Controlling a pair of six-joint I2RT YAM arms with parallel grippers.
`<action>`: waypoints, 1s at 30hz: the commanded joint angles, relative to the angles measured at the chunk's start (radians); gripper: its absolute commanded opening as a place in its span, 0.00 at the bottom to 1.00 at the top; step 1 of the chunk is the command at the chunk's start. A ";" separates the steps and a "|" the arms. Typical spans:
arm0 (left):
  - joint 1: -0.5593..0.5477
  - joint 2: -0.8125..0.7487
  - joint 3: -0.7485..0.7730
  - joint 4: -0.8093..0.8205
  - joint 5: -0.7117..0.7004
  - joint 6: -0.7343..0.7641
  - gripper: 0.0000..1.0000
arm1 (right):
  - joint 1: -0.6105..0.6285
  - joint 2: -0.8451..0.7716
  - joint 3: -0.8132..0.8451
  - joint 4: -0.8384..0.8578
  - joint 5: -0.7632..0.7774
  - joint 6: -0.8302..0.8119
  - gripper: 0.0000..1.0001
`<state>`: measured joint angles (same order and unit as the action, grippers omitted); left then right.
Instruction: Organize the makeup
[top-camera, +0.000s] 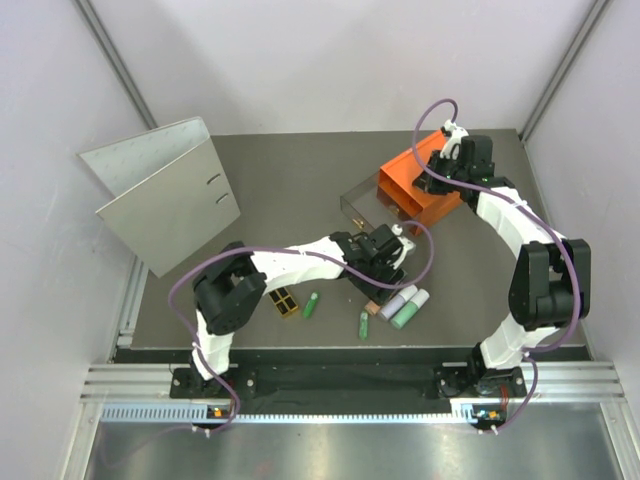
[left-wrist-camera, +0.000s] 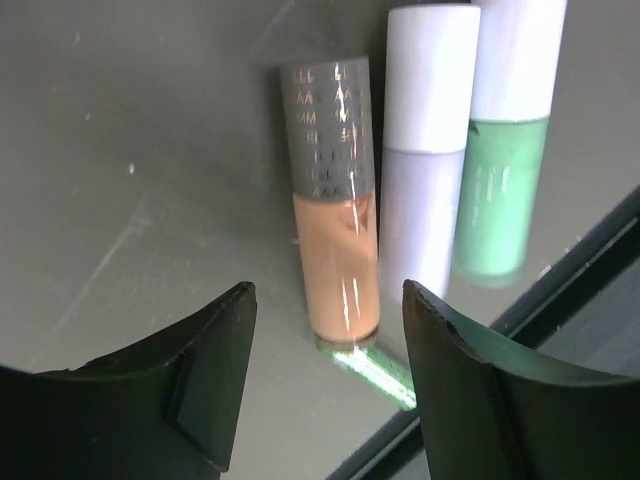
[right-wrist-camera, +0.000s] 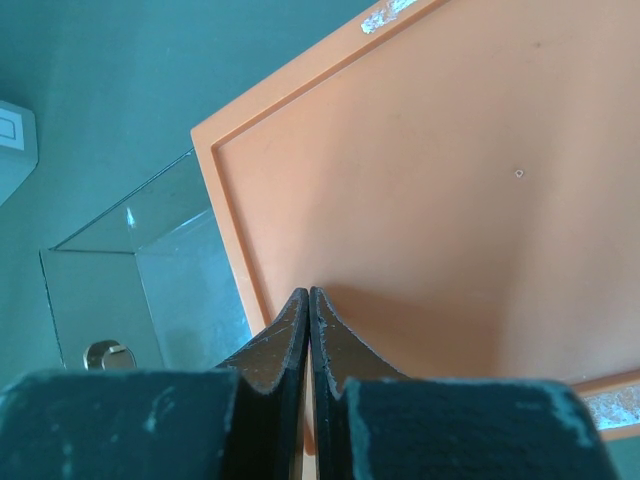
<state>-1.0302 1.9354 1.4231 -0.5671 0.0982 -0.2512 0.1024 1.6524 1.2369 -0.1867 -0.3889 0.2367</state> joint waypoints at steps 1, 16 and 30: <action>-0.005 0.039 0.057 0.029 -0.021 0.026 0.63 | -0.006 0.047 -0.060 -0.172 0.025 -0.037 0.00; -0.018 0.158 0.140 0.004 -0.028 0.030 0.32 | -0.007 0.055 -0.065 -0.174 0.018 -0.043 0.00; -0.048 -0.018 0.115 -0.051 -0.215 0.012 0.00 | -0.006 0.067 -0.067 -0.165 0.015 -0.037 0.00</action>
<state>-1.0782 2.0525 1.5257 -0.5938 -0.0448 -0.2329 0.1017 1.6524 1.2308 -0.1780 -0.3981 0.2283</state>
